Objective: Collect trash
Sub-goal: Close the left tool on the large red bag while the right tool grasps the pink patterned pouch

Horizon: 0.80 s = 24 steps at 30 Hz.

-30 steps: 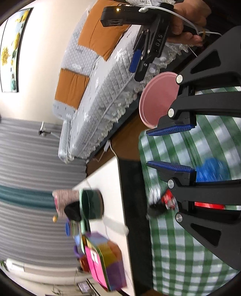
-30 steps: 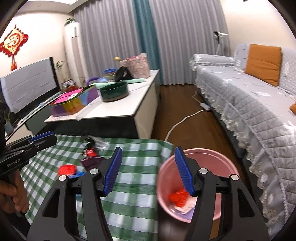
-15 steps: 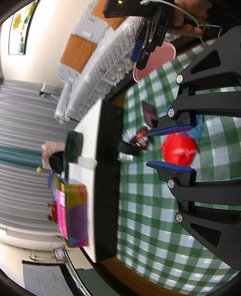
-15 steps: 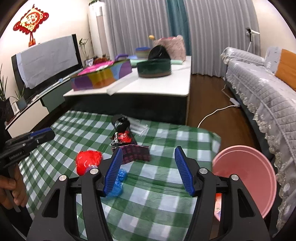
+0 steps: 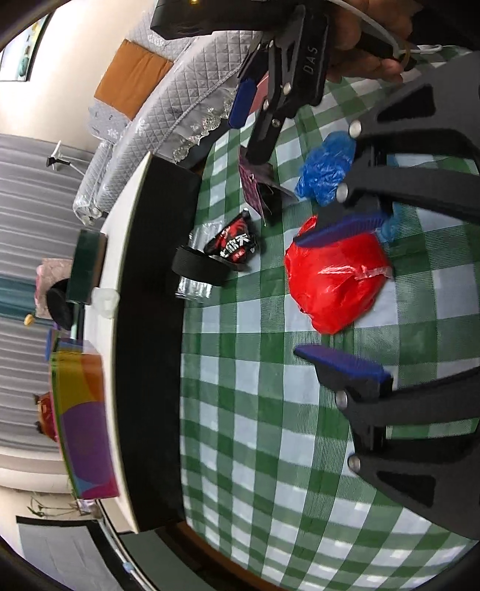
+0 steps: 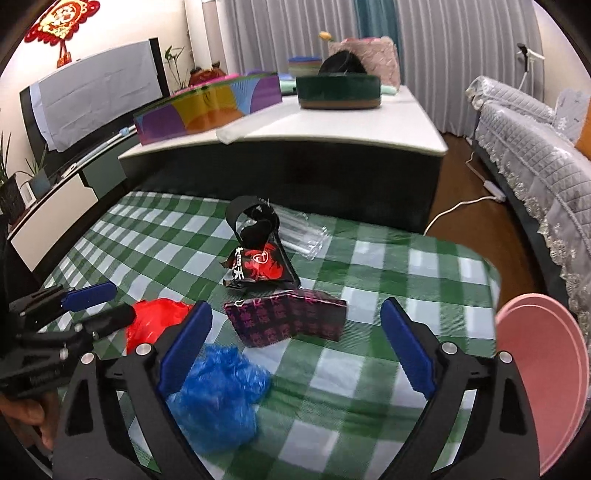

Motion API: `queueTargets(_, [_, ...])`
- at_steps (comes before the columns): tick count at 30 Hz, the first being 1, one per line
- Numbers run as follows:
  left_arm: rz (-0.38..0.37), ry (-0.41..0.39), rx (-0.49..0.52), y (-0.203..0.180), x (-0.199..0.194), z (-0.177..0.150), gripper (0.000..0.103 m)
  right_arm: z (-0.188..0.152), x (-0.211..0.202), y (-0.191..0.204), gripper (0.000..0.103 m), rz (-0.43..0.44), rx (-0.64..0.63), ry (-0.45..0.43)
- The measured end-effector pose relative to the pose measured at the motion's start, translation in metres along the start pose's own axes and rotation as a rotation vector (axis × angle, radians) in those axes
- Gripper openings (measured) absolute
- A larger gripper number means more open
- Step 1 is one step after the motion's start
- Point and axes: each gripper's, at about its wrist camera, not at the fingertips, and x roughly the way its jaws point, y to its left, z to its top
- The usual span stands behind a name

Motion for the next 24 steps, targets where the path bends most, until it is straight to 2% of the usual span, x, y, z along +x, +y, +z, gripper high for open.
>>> queueTargets(1, [-0.003,0.008,-0.006,0.0,0.004,0.001,0.062,0.0,0.004,0.0,0.092,0.002,-0.002,0.006])
queueTargets(3, [0.001,0.028,-0.009,-0.001,0.011,0.002,0.074,0.0,0.014,0.002,0.092,0.004,-0.019,0.025])
queueTargets(9, [-0.008,0.088,-0.008,-0.013,0.031,0.0,0.081,-0.003,0.029,0.0,0.092,0.017,-0.033,0.062])
queueTargets(12, [0.015,0.114,0.02,-0.02,0.038,-0.004,0.083,-0.004,0.032,0.0,0.092,0.011,-0.05,0.067])
queueTargets(16, [0.031,0.131,0.003,-0.017,0.042,-0.005,0.083,-0.004,0.032,-0.003,0.087,0.01,-0.052,0.065])
queueTargets(19, [0.04,0.126,-0.008,-0.013,0.041,-0.004,0.082,-0.003,0.031,-0.003,0.076,0.015,-0.059,0.062])
queueTargets(24, [0.057,0.091,-0.003,-0.011,0.031,0.0,0.081,-0.002,0.025,0.0,0.076,0.007,-0.074,0.042])
